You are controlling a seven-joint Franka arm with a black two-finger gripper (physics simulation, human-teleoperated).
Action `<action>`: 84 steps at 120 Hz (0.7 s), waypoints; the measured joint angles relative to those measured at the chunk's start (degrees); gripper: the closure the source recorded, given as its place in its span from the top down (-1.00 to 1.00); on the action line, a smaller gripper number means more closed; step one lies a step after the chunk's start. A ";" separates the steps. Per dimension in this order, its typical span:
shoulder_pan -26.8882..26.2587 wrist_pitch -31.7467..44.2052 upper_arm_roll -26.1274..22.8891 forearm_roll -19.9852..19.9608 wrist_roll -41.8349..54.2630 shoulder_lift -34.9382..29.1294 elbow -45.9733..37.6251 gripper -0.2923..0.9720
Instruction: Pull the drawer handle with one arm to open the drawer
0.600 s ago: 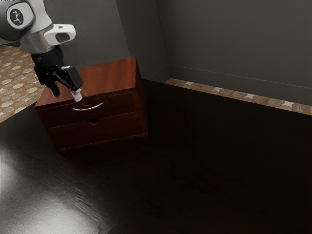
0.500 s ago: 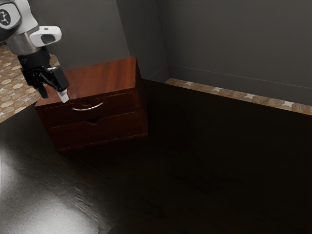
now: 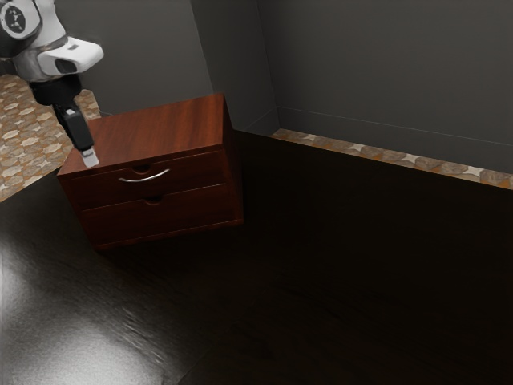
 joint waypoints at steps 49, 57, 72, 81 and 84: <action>-7.26 10.97 0.34 10.82 10.18 -11.64 -18.13 0.54; -7.03 12.56 0.40 11.44 11.08 -11.88 -18.60 0.54; -6.80 16.93 0.43 12.27 12.13 -14.48 -24.96 0.54; -6.96 19.67 0.77 12.55 12.35 -17.06 -29.52 0.54; -7.01 20.51 1.16 12.62 12.41 -17.71 -30.51 0.54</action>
